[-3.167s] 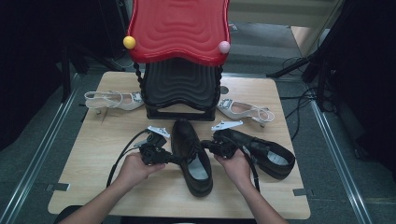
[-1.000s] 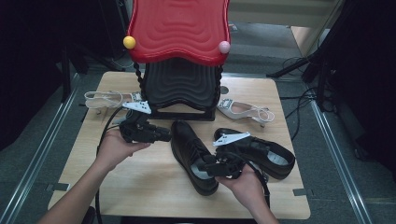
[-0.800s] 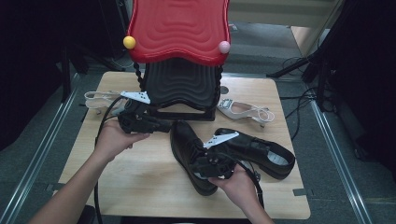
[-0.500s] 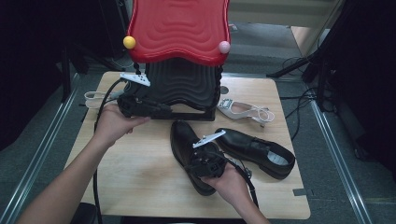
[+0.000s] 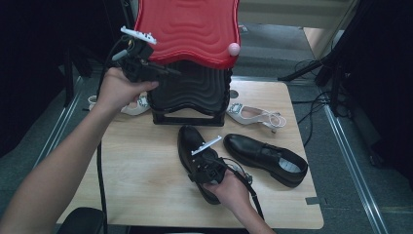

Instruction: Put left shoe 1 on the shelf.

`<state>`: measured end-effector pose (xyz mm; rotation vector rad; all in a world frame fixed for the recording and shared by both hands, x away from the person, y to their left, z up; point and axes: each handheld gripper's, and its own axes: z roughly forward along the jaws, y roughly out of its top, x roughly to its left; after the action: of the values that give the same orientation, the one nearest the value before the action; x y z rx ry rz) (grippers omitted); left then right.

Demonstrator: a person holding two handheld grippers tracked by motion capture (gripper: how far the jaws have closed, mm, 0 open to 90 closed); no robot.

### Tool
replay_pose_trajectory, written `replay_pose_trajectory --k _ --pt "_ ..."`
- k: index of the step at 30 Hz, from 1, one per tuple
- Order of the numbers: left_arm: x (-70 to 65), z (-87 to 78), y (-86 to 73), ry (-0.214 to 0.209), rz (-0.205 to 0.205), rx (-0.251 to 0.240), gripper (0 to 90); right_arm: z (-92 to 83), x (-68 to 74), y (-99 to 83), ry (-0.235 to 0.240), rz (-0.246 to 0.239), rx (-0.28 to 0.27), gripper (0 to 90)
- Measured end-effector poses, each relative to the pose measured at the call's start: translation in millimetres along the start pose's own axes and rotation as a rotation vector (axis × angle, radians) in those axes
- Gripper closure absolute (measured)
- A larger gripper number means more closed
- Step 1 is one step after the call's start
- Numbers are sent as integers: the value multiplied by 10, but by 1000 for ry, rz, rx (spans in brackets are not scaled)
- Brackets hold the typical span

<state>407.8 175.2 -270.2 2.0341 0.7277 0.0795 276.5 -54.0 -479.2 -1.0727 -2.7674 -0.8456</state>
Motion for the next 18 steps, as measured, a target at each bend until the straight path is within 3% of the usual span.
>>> replay_pose_trajectory --k 2,3,10,13,18 --pt "20 -22 163 20 11 -8 824 14 36 8 -23 -10 22 703" --pt "20 -22 163 20 11 -8 824 14 36 8 -23 -10 22 703" --pt "136 -43 477 63 9 -32 845 16 -6 14 4 31 40 787" --pt "191 -3 557 89 6 -16 838 -7 -26 7 -9 15 33 847" --pt "279 78 600 125 -16 -7 856 -65 -102 -2 25 30 17 859"
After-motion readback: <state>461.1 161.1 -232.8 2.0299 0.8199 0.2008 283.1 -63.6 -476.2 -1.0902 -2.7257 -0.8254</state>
